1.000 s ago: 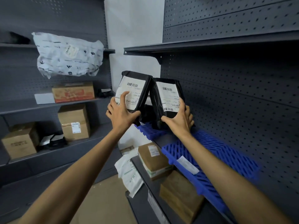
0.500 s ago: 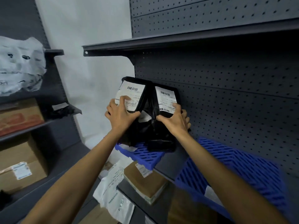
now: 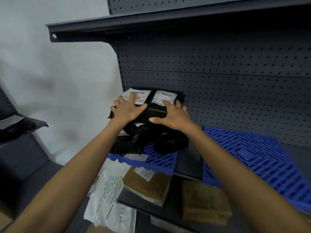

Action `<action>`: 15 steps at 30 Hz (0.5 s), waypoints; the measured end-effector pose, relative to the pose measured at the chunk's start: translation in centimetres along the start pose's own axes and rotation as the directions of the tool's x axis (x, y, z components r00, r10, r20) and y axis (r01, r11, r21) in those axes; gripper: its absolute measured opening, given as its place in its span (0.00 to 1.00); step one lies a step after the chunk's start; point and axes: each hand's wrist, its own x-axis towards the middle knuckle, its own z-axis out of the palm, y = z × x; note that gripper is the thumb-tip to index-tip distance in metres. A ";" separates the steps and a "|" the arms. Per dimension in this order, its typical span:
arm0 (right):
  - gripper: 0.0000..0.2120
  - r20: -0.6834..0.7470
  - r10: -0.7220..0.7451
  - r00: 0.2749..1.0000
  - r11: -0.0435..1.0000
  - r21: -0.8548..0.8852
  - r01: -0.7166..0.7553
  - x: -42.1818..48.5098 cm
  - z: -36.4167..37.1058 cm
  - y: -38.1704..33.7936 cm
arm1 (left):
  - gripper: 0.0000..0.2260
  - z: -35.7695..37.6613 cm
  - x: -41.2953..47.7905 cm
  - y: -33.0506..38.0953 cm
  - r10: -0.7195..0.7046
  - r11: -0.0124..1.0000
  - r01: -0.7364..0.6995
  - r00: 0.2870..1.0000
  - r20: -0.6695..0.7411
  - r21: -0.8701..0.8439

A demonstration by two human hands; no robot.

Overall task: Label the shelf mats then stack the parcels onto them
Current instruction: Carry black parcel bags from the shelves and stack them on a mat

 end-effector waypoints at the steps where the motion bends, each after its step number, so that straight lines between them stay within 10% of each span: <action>1: 0.49 -0.004 -0.008 1.000 1.000 -0.027 0.008 0.1 0.0 0.0 | 0.19 0.2 0.2 0.1 0.017 1.000 -0.017 1.000 0.003 -0.001; 15: 0.38 -0.084 -0.058 0.995 0.996 0.061 0.064 -4.5 -2.9 4.8 | 0.17 -2.8 -3.4 5.1 0.462 0.883 -0.455 0.886 -0.038 0.114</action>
